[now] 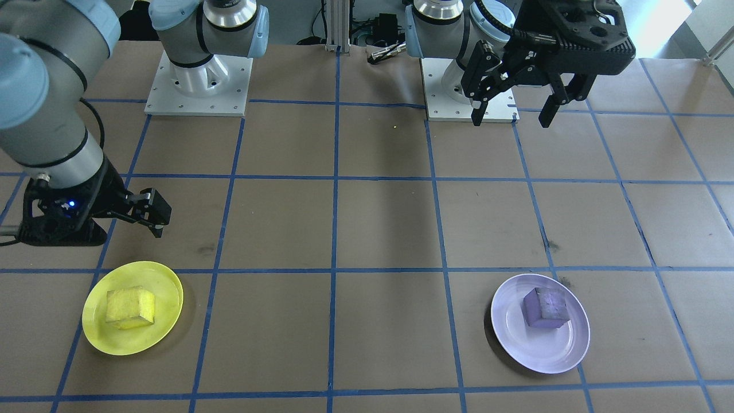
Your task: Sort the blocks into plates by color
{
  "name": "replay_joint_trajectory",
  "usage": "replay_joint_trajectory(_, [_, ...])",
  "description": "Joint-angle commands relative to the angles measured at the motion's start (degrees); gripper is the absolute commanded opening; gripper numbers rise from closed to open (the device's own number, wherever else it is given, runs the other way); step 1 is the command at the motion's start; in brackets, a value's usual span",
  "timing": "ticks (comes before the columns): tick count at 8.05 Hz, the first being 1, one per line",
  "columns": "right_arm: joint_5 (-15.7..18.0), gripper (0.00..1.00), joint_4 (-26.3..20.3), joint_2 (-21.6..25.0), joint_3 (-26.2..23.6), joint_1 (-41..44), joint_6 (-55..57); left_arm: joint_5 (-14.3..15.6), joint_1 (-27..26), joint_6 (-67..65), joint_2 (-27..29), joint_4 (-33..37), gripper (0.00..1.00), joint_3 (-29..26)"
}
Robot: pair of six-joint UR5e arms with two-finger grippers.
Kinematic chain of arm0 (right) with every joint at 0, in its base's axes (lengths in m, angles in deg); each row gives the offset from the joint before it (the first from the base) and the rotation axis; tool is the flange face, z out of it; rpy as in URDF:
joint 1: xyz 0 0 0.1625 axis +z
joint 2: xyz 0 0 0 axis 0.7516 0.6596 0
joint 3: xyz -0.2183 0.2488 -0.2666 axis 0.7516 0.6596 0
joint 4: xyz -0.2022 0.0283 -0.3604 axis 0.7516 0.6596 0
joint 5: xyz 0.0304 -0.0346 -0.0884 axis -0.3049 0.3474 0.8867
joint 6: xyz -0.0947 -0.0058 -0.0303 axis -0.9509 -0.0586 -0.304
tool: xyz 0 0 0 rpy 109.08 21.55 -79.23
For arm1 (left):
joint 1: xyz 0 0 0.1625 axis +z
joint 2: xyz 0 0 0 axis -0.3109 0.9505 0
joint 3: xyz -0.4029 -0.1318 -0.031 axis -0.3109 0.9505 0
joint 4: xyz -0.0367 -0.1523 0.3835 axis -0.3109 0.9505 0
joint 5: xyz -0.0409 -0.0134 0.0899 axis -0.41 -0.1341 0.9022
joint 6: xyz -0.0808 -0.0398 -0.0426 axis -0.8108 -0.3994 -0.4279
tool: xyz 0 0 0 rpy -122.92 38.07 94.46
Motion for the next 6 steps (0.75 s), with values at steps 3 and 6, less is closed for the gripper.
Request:
replay_joint_trajectory(3, [-1.77,1.0,-9.72,9.57,-0.15,3.44,5.25,0.05,0.02,-0.04,0.05,-0.04,1.0,-0.07])
replay_joint_trajectory(6, [-1.68,1.0,-9.63,10.64,-0.15,3.9,5.26,0.05,0.02,-0.04,-0.03,0.05,1.0,0.02])
